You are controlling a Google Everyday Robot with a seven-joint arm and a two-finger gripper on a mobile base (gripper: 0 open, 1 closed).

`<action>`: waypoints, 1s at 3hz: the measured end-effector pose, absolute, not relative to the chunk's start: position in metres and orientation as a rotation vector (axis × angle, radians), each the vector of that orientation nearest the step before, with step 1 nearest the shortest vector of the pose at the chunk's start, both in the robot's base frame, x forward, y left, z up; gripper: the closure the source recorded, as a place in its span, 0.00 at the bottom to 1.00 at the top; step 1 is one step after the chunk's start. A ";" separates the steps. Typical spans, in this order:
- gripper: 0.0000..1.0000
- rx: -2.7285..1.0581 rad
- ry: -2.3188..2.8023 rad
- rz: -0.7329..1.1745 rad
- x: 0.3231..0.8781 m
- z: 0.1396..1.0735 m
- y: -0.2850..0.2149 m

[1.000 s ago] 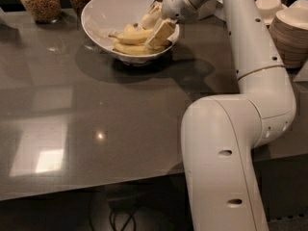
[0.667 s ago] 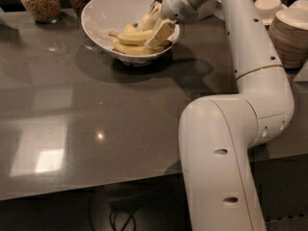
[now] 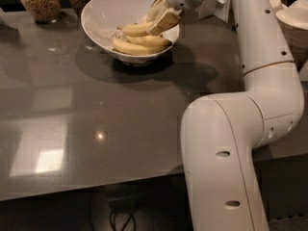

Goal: Pick banana from white bowl

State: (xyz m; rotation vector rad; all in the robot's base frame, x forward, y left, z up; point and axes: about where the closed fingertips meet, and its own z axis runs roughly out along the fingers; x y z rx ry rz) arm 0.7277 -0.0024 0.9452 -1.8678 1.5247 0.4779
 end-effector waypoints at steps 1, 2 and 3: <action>1.00 -1.867 1.496 0.442 0.716 0.973 -0.009; 1.00 -1.850 1.460 0.426 0.703 0.999 -0.020; 1.00 -1.817 1.402 0.444 0.681 1.027 -0.036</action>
Offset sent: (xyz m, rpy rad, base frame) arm -0.0666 -0.0516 0.0802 -0.0213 -0.0370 0.0716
